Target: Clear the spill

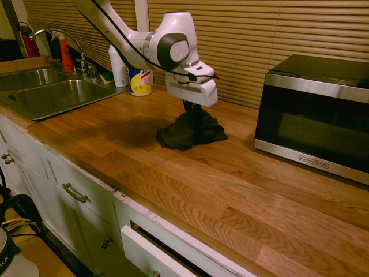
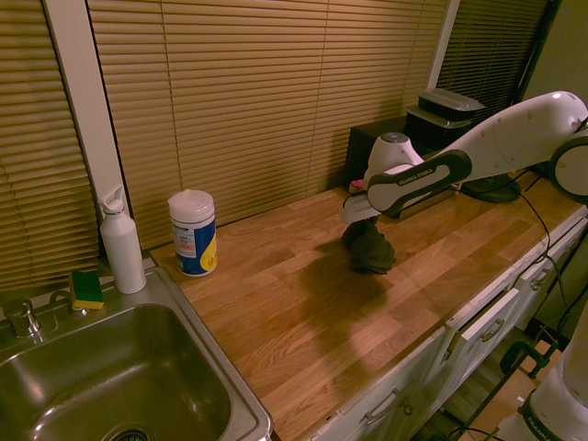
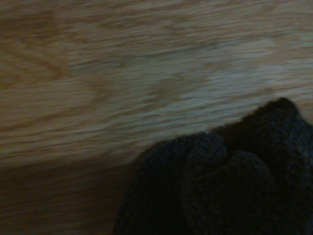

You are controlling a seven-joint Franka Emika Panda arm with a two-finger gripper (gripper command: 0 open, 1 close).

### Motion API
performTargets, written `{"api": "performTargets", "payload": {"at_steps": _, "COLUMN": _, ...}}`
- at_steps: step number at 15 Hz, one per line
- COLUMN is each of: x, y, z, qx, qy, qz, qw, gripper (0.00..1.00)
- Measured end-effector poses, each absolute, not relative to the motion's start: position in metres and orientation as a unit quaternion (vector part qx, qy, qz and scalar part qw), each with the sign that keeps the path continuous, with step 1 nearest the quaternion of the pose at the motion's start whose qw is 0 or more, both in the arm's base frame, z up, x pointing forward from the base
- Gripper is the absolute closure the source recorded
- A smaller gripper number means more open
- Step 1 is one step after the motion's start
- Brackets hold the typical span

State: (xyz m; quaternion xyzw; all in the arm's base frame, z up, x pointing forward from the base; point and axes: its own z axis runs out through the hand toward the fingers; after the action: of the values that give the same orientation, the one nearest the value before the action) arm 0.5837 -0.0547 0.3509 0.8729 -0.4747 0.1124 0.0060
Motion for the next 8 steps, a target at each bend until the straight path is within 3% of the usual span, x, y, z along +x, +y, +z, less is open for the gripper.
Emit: {"api": "performTargets", "payload": {"at_steps": 8, "x": 0.566, "y": 0.098, "z": 0.353, "qx": 0.909, "qy": -0.408, "qz": 0.087, "qw": -0.002, "gripper": 1.00}}
